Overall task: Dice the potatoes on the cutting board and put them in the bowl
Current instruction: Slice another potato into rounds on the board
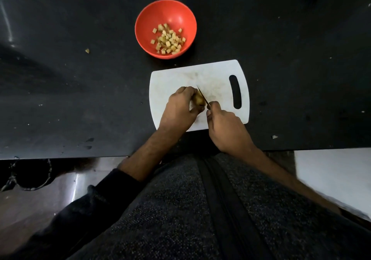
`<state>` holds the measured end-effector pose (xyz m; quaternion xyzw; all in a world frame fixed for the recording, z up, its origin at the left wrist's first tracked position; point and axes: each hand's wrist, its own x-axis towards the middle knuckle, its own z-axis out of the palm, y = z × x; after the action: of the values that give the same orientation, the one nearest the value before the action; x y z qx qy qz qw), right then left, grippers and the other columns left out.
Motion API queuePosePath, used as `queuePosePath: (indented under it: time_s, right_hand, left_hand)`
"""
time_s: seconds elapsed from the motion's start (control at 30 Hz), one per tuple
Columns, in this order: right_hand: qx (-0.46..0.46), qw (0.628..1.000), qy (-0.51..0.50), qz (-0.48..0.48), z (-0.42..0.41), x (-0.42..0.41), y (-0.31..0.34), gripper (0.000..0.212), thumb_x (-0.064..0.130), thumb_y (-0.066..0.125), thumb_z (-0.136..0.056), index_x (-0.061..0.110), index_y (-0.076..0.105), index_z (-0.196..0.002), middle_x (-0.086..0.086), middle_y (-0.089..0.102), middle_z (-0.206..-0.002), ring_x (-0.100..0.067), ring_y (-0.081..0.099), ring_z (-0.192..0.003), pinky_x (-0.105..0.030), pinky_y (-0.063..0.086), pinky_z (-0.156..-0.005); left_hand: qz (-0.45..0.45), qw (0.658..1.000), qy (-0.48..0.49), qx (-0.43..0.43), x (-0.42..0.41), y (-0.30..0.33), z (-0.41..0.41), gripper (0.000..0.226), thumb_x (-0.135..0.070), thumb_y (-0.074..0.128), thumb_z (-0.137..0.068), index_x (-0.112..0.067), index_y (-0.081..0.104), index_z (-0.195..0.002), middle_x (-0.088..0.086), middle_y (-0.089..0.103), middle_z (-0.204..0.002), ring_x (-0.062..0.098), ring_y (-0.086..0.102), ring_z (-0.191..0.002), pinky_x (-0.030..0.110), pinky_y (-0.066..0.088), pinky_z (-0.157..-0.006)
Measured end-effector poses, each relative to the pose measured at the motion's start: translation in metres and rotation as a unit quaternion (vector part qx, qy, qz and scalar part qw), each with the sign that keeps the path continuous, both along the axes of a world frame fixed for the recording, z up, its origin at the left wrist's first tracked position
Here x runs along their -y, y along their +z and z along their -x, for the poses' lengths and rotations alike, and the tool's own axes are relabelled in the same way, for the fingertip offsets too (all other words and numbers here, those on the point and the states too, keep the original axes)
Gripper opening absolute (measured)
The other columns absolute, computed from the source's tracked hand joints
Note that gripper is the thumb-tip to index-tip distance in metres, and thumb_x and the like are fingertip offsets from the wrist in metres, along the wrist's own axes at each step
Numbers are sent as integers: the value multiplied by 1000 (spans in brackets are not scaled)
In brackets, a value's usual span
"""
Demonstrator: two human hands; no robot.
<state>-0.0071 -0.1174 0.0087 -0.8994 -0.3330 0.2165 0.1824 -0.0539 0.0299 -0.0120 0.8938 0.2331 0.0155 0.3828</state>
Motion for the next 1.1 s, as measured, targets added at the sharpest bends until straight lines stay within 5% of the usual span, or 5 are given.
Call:
queuePosePath:
  time_s: [0.27, 0.67, 0.87, 1.1]
  right_hand:
    - [-44, 999, -18, 24, 1, -1, 6, 9, 23, 34, -104, 16, 36, -98, -4, 46, -69, -31, 47, -61, -37, 35, -56]
    - [-27, 998, 5, 61, -2, -2, 18, 9, 23, 36, -103, 16, 36, -98, -3, 42, -68, -27, 44, -60, -36, 35, -56]
    - [-41, 996, -3, 80, -3, -4, 20, 4, 18, 37, -101, 16, 34, -98, -5, 45, -70, -28, 48, -63, -38, 37, -56]
    - [-39, 994, -2, 102, -4, -3, 18, 7, 16, 36, -99, 18, 29, -97, -4, 41, -68, -28, 43, -60, -40, 36, -56]
  left_hand:
    - [-67, 995, -64, -22, 2, 5, -3, 26, -14, 70, -85, -11, 54, -106, 8, 59, -102, 29, 62, -84, 46, 54, -71]
    - [-57, 995, -62, -53, 4, 8, -8, 21, -6, 69, -86, -8, 54, -101, 9, 63, -100, 29, 64, -84, 43, 53, -71]
    - [-87, 990, -81, -73, 7, 14, -11, 20, -8, 64, -92, -6, 52, -107, 12, 57, -110, 29, 61, -87, 32, 35, -66]
    - [-80, 991, -78, -79, 7, 17, -11, 19, -5, 62, -91, -7, 50, -105, 9, 49, -108, 16, 39, -72, 31, 30, -62]
